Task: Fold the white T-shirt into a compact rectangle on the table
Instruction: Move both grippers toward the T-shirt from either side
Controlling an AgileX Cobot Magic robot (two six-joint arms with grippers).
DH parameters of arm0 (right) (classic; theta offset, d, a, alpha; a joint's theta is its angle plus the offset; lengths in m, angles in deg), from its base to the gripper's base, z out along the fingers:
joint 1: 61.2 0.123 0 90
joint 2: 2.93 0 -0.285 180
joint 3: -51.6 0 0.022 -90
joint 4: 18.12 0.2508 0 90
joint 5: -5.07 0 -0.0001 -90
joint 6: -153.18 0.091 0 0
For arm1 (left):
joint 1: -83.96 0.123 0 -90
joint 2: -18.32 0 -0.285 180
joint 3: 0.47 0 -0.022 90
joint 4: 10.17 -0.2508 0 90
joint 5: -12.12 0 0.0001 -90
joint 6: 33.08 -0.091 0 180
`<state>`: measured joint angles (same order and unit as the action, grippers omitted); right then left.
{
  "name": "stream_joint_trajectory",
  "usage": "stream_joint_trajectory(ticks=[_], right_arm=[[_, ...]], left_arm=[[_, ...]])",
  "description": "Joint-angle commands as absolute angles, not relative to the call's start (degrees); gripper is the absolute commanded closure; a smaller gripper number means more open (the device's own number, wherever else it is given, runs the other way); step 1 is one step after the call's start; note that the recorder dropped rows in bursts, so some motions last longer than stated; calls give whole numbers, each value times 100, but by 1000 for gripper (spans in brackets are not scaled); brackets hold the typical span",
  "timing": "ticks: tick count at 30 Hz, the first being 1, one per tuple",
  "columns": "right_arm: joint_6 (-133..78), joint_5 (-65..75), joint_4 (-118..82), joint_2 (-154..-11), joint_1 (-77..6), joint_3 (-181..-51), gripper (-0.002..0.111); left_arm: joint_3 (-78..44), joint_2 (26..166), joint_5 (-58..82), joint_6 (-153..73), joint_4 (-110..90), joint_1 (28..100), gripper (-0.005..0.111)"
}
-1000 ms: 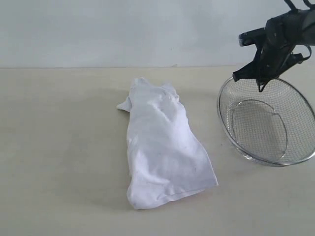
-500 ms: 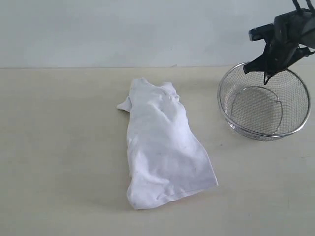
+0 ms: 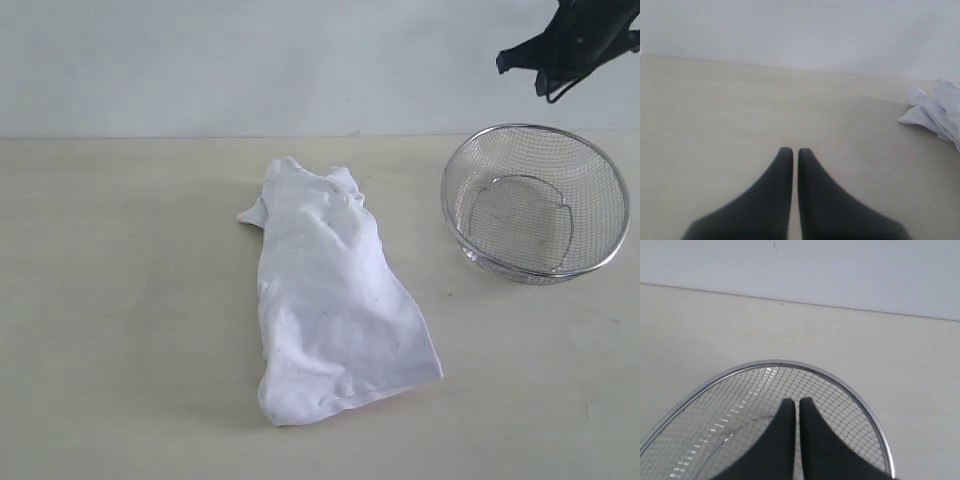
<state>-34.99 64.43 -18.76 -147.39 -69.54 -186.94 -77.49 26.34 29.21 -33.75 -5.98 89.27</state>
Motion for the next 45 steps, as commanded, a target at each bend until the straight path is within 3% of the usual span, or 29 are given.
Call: stream_joint_trajectory(ticks=[1, 13, 16, 20, 24, 28, 34, 41, 45], right_arm=[[-3548, 7106, -1812, -14164, -6971, -18745, 109], [-4107, 7503, -334, -13262, -6919, -18717, 109], [-4568, 7503, 744, -13253, -6893, -18717, 109], [-4696, 7503, 771, -13253, -6684, -18717, 109], [-4709, 7503, 598, -13253, -6206, -18717, 109], [-4473, 7503, 515, -13158, -6001, -18484, 109], [-4483, 7503, -124, -12310, -6019, -17011, 109], [-4662, 7453, -64, -10849, -6019, -14831, 109], [-4540, 6816, -30, -9972, -6019, -13384, 109]], left_arm=[[-7768, 2611, 2908, -3395, -546, 8940, 102], [-7768, 2611, 2883, -3420, -734, 8940, 102], [-7768, 2611, 2224, -3183, -624, 8940, 102], [-7768, 2611, 1835, -3138, 171, 8940, 102], [-6879, 2963, 1861, -3138, 496, 8940, 102], [-5407, 4513, 2837, -4590, 1574, 8551, 102], [-3946, 6992, 4252, -9662, 5868, 8041, 102], [-3272, 9743, 5383, -10569, 7097, 7996, 102], [-2952, 11181, 6708, -11757, 7745, 7996, 102]])
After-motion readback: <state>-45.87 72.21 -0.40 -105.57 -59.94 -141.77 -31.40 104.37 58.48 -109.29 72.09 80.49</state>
